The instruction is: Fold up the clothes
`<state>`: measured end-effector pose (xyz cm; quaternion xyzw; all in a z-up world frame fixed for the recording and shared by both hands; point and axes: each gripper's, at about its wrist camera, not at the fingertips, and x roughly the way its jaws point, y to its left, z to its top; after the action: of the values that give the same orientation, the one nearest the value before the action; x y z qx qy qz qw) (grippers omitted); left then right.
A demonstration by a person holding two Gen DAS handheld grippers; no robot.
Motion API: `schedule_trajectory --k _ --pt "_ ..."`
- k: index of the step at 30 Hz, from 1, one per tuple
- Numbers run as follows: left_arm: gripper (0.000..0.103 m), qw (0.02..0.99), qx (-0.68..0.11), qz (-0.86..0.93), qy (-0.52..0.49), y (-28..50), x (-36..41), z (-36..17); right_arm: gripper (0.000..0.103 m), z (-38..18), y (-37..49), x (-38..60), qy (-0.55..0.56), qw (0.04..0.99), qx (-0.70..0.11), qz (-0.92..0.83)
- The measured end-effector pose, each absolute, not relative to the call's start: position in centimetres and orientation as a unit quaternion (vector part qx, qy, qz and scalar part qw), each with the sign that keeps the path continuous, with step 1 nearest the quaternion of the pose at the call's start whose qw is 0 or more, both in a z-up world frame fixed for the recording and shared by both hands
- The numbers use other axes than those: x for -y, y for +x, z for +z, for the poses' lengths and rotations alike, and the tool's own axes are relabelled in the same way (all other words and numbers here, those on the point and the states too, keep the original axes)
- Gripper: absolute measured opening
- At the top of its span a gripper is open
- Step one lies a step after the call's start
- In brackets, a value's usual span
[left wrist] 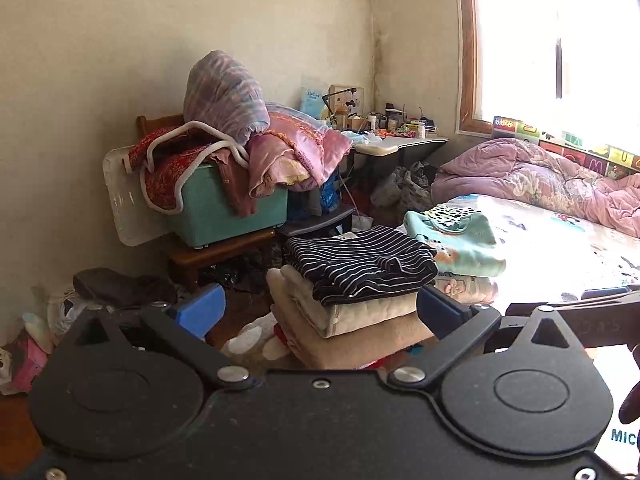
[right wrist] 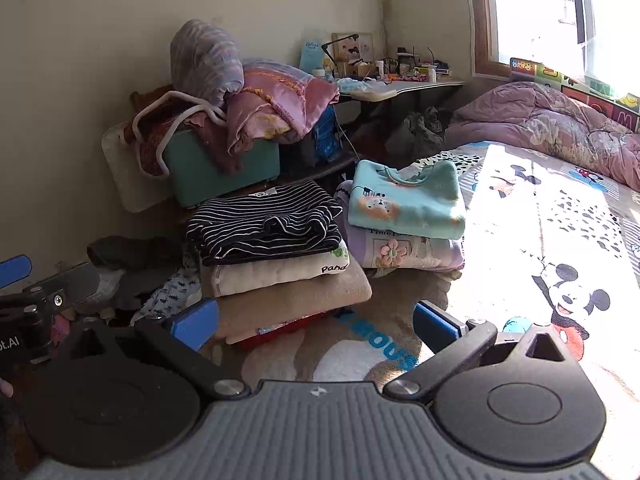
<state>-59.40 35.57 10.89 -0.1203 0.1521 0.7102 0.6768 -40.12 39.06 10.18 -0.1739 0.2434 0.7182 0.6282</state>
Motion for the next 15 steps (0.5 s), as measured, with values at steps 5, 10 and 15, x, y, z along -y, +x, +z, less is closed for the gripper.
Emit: schedule_trajectory --k 5,10,15 --pt "0.103 0.669 -0.155 0.717 -0.118 -59.29 -35.59 10.88 0.102 10.11 -40.08 -38.99 -0.173 0.627 -0.244 0.719" --pt "0.103 0.668 -0.151 0.719 -0.115 -59.28 -35.35 11.08 0.102 10.22 -40.12 -38.89 -0.170 0.627 -0.242 0.721" --pt "0.103 0.668 -0.146 0.721 -0.112 -59.27 -35.12 11.27 0.102 10.26 -40.17 -38.86 -0.169 0.625 -0.241 0.723"
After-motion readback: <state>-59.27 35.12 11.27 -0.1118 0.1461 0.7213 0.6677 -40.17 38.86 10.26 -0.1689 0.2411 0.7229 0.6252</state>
